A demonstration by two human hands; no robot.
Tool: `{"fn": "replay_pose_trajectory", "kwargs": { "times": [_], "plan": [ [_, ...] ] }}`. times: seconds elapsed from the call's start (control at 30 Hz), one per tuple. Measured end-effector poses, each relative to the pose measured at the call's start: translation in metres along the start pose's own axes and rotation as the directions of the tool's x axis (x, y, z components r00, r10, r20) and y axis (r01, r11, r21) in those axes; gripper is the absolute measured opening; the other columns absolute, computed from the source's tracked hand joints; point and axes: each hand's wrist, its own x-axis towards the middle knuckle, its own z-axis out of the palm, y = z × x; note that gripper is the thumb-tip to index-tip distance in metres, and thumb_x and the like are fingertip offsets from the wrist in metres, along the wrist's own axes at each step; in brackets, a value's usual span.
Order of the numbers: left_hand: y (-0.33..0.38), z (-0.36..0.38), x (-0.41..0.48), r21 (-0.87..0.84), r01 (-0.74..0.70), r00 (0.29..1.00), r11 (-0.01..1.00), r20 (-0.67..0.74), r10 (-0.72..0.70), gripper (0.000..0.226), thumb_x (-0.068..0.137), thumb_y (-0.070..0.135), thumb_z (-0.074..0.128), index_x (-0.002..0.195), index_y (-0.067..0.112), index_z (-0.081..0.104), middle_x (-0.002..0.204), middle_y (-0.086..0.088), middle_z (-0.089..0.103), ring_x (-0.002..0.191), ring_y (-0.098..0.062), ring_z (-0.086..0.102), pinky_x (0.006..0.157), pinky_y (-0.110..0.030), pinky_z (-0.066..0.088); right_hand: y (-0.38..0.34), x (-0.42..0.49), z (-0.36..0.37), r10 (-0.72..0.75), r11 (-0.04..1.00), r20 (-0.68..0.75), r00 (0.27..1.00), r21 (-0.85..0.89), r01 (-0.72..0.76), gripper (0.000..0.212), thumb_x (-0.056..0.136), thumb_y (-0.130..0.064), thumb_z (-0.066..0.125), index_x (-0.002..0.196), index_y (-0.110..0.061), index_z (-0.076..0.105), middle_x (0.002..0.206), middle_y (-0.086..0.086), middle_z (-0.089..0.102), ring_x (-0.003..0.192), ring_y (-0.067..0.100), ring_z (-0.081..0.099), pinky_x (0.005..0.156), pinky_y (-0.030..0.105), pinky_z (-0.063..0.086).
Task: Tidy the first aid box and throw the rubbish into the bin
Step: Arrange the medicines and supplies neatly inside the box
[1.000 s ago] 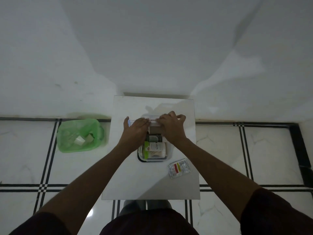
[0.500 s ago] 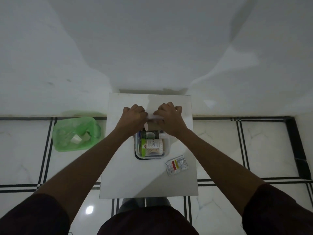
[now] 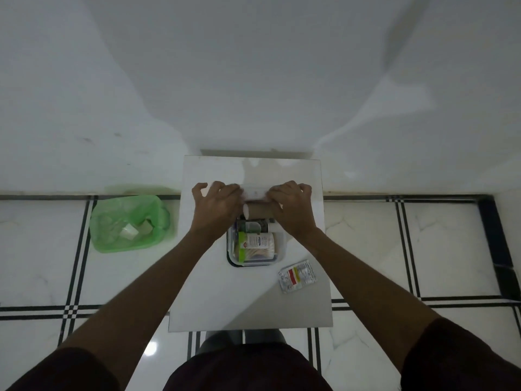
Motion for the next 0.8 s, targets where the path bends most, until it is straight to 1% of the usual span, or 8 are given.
{"fn": "replay_pose_trajectory", "kwargs": {
  "times": [0.1, 0.2, 0.27, 0.33, 0.5, 0.57, 0.67, 0.8],
  "plan": [
    [-0.014, -0.007, -0.011, -0.216, 0.207, 0.976, 0.954, -0.021, -0.216, 0.024, 0.090, 0.022, 0.056, 0.110, 0.016, 0.066, 0.113, -0.002, 0.069, 0.100, -0.025, 0.059, 0.084, -0.042, 0.043, 0.000, -0.003, -0.008, 0.160, 0.983, -0.133, 0.978, 0.109, -0.146, 0.012, 0.087, -0.021, 0.063, 0.092, -0.016, 0.072, 0.094, -0.001, 0.074, 0.089, 0.017, 0.064, 0.080, 0.030, 0.033],
    [-0.031, -0.004, -0.028, -0.273, 0.304, 0.953, 0.913, 0.070, -0.296, 0.030, 0.087, 0.022, 0.051, 0.112, 0.012, 0.065, 0.113, -0.007, 0.069, 0.101, -0.029, 0.061, 0.081, -0.044, 0.050, 0.009, -0.014, -0.012, 0.406, 0.907, -0.208, 0.890, 0.207, -0.366, 0.015, 0.086, -0.015, 0.061, 0.097, -0.014, 0.071, 0.096, 0.002, 0.074, 0.089, 0.021, 0.065, 0.079, 0.035, 0.044],
    [-0.039, 0.001, -0.038, -0.251, 0.327, 0.942, 0.911, 0.169, -0.291, 0.037, 0.083, 0.026, 0.049, 0.113, 0.010, 0.064, 0.114, -0.009, 0.069, 0.103, -0.030, 0.061, 0.084, -0.044, 0.051, 0.015, -0.028, -0.010, 0.531, 0.839, -0.142, 0.836, 0.231, -0.493, 0.018, 0.086, -0.012, 0.059, 0.100, -0.015, 0.070, 0.099, 0.003, 0.073, 0.094, 0.024, 0.064, 0.081, 0.038, 0.044],
    [-0.042, 0.006, -0.047, -0.236, 0.342, 0.926, 0.910, 0.248, -0.284, 0.042, 0.081, 0.028, 0.051, 0.115, 0.008, 0.063, 0.116, -0.011, 0.068, 0.106, -0.032, 0.061, 0.086, -0.044, 0.051, 0.017, -0.046, -0.004, 0.606, 0.780, -0.024, 0.795, 0.210, -0.589, 0.019, 0.086, -0.012, 0.060, 0.102, -0.016, 0.069, 0.102, 0.002, 0.071, 0.099, 0.025, 0.062, 0.082, 0.035, 0.038],
    [-0.035, 0.021, -0.054, -0.294, 0.492, 0.844, 0.820, 0.391, -0.367, 0.045, 0.084, 0.016, 0.066, 0.124, 0.001, 0.056, 0.126, -0.020, 0.059, 0.118, -0.038, 0.050, 0.100, -0.045, 0.041, 0.021, -0.080, 0.009, 0.668, 0.705, 0.184, 0.721, 0.153, -0.692, 0.022, 0.085, -0.013, 0.063, 0.106, -0.016, 0.068, 0.110, 0.002, 0.069, 0.103, 0.023, 0.062, 0.080, 0.031, 0.030],
    [-0.034, 0.028, -0.053, -0.317, 0.619, 0.772, 0.718, 0.412, -0.484, 0.049, 0.082, 0.018, 0.070, 0.125, -0.001, 0.055, 0.124, -0.022, 0.059, 0.114, -0.037, 0.053, 0.099, -0.043, 0.041, 0.019, -0.085, 0.012, 0.669, 0.698, 0.228, 0.708, 0.136, -0.703, 0.024, 0.084, -0.013, 0.065, 0.108, -0.015, 0.067, 0.113, 0.003, 0.068, 0.105, 0.024, 0.061, 0.083, 0.035, 0.034],
    [-0.033, 0.038, -0.043, -0.331, 0.822, 0.568, 0.463, 0.422, -0.706, 0.065, 0.074, 0.028, 0.078, 0.126, -0.001, 0.052, 0.119, -0.022, 0.060, 0.107, -0.034, 0.057, 0.092, -0.039, 0.046, 0.017, -0.091, 0.016, 0.689, 0.670, 0.275, 0.671, 0.111, -0.734, 0.033, 0.080, -0.016, 0.072, 0.112, -0.014, 0.065, 0.115, 0.007, 0.065, 0.107, 0.027, 0.058, 0.089, 0.044, 0.043],
    [-0.036, 0.051, -0.025, -0.272, 0.899, 0.435, 0.342, 0.471, -0.768, 0.083, 0.061, 0.040, 0.086, 0.125, 0.001, 0.051, 0.118, -0.019, 0.059, 0.106, -0.032, 0.057, 0.091, -0.039, 0.049, 0.011, -0.097, 0.018, 0.726, 0.630, 0.317, 0.610, 0.049, -0.775, 0.047, 0.074, -0.020, 0.077, 0.118, -0.015, 0.059, 0.120, 0.011, 0.056, 0.114, 0.031, 0.051, 0.089, 0.050, 0.047]
  ]
}}
